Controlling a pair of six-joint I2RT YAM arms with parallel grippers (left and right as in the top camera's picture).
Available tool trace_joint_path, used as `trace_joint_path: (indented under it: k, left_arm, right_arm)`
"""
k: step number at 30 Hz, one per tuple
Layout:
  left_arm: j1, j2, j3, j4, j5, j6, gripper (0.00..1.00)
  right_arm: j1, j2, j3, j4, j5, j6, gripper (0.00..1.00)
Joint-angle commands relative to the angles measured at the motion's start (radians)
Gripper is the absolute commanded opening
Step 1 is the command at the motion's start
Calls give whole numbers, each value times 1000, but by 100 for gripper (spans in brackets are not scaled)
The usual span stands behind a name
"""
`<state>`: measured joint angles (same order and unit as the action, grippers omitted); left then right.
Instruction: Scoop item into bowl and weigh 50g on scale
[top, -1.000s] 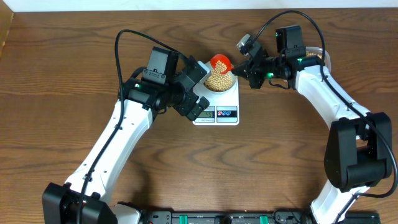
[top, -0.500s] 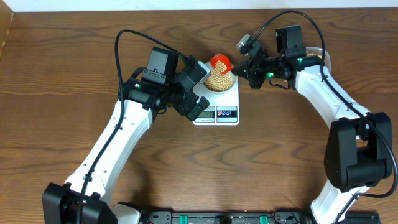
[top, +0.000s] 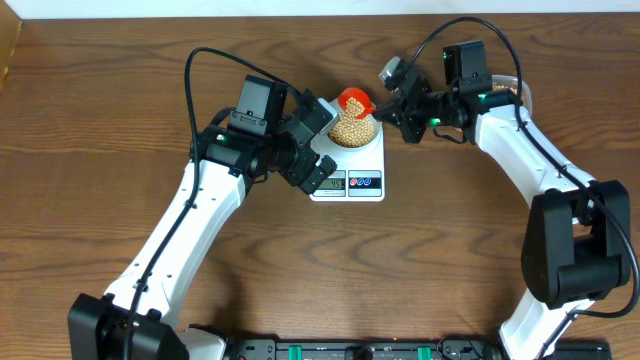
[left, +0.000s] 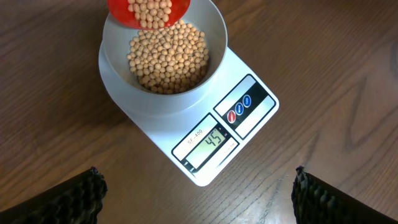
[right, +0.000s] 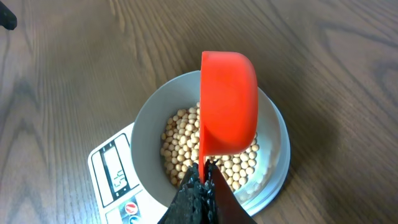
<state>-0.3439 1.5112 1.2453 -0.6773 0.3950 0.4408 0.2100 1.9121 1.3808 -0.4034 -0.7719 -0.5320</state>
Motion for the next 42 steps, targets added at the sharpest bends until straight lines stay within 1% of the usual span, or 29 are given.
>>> trace_joint_path:
  k: [1, 5, 9, 42]
  left_arm:
    - [0, 4, 2, -2, 16, -13, 98]
    - [0, 4, 2, -3, 16, -13, 98]
    - [0, 4, 2, -3, 16, -13, 98]
    - [0, 4, 2, -3, 16, -13, 98]
  right_arm:
    - [5, -23, -3, 3, -8, -23, 1]
    - [7, -23, -3, -16, -3, -24, 1]
    - [7, -21, -3, 0, 46, -24, 1]
    - [8, -21, -3, -9, 48, -23, 1]
